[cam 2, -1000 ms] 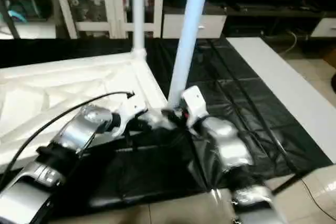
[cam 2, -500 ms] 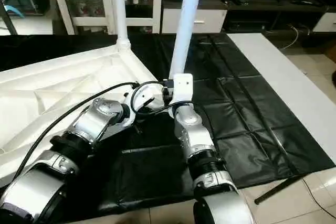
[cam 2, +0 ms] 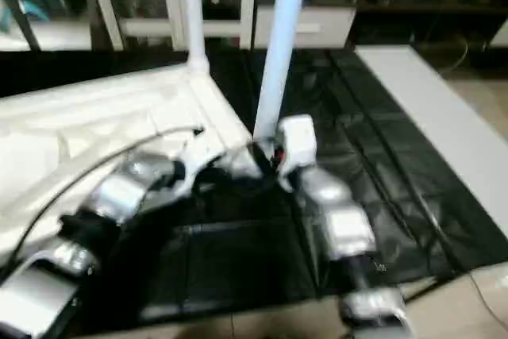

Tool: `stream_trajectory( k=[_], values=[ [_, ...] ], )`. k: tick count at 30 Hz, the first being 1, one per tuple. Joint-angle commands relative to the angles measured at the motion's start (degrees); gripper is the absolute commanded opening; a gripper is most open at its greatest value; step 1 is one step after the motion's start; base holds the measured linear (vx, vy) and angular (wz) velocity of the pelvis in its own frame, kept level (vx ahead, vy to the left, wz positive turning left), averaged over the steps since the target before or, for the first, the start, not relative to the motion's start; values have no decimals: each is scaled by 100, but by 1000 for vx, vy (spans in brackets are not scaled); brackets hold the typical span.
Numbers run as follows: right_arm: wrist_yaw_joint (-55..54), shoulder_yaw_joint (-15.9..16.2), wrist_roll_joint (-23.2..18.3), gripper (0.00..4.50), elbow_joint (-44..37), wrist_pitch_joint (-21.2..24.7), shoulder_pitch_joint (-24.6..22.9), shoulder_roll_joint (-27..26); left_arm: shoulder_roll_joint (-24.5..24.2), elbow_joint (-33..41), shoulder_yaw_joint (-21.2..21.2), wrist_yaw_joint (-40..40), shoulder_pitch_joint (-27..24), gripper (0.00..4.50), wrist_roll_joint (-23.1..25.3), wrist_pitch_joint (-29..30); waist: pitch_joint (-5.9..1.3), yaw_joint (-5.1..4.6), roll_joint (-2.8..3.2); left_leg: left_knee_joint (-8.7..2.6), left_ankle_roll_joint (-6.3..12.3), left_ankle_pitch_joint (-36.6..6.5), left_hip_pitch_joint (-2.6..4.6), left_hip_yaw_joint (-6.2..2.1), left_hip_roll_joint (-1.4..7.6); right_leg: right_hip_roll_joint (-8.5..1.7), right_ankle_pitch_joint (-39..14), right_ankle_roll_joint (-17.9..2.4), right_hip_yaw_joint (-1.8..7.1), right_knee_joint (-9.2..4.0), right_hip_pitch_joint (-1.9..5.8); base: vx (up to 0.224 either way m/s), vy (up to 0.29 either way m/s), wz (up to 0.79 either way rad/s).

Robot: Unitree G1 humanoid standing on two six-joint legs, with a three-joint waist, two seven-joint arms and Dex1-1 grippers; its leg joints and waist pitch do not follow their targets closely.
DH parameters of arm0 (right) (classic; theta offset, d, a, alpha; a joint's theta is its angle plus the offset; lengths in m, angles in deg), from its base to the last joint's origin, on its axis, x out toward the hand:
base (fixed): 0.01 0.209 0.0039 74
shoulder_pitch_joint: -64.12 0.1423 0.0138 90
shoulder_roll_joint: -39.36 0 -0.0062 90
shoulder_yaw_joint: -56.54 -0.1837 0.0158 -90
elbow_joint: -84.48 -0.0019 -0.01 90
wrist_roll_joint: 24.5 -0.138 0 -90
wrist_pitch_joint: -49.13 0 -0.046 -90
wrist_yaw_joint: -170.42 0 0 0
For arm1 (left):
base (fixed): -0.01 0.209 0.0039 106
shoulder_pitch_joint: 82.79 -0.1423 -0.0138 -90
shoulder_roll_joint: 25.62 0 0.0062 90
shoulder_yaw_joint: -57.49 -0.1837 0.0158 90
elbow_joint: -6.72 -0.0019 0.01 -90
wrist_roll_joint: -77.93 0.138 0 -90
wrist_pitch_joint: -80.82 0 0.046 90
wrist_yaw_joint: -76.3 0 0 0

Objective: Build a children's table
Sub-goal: Rotate leg to tighten

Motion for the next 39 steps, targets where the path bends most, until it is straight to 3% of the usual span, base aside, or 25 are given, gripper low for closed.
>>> stream_trajectory(
  k=[1,3,6,11,12,17,19,20,23,27,32,34,39],
  values=[
    [709,52,-96,399,-224,67,-119,328,-175,103,-153,-436,-179,0,-65,49,-328,48,-3,-369,350,-830,2,24,143,-211,-612,-1333,161,-259,382,0,0,0],
    [1518,275,-189,399,-415,85,-251,769,-310,276,-318,-924,-264,0,-177,-80,-316,57,-7,-366,410,-917,-6,31,150,-216,-736,-1364,164,-269,370,0,0,0],
    [2184,469,-180,399,-300,-41,-261,1085,-419,452,-503,-1464,-357,0,-290,-63,-301,56,7,-382,316,-1151,5,21,170,-242,-1290,-1319,166,-319,337,0,0,0],
    [2841,656,-172,399,-127,-301,-186,1328,-480,594,-692,-1827,-413,0,-322,-61,-318,116,15,-357,351,-942,53,37,181,-216,-782,-1499,165,-260,315,0,0,0],
    [2978,675,-208,399,-91,-348,-160,1344,-488,610,-724,-1871,-414,0,-316,-73,-323,141,-4,-350,409,-892,36,37,182,-226,-688,-1559,161,-234,338,0,0,0],
    [3461,802,-177,399,108,-508,-38,1379,-546,697,-767,-1991,-427,0,-323,-83,-324,217,-36,-337,431,-881,45,42,184,-247,-846,-1527,165,-236,336,0,0,0],
    [3464,816,-143,399,163,-534,-15,1370,-550,702,-764,-2005,-428,0,-320,-83,-330,235,-31,-335,407,-819,50,42,180,-241,-831,-1510,165,-228,336,0,0,0],
    [3469,831,-110,399,233,-581,9,1352,-547,683,-751,-1992,-425,0,-307,-99,-331,244,4,-334,398,-775,48,36,177,-238,-759,-1510,165,-216,339,0,0,0],
    [3501,883,-12,365,448,-724,87,1318,-530,583,-743,-1935,-393,0,-281,-128,-344,236,-24,-324,370,-752,36,38,165,-232,-655,-1544,156,-206,351,0,0,0],
    [3621,942,139,324,642,-903,139,1298,-522,511,-753,-1878,-354,0,-267,-179,-349,242,-19,-312,414,-711,35,38,162,-232,-585,-1566,155,-194,355,0,0,0],
    [3574,1040,304,287,850,-1100,211,1290,-502,448,-728,-1834,-322,0,-253,-230,-334,236,-11,-322,348,-926,35,33,163,-233,-915,-1502,154,-225,347,0,0,0],
    [3573,1108,397,281,912,-1178,220,1305,-501,403,-727,-1846,-318,0,-253,-246,-334,226,22,-328,288,-1033,41,25,163,-227,-1007,-1465,154,-235,342,0,0,0],
    [3569,1060,441,267,1072,-1298,272,1234,-476,302,-728,-1835,-267,0,-237,-267,-332,223,6,-333,257,-1144,47,24,161,-230,-1087,-1453,157,-247,346,0,0,0]
  ],
)
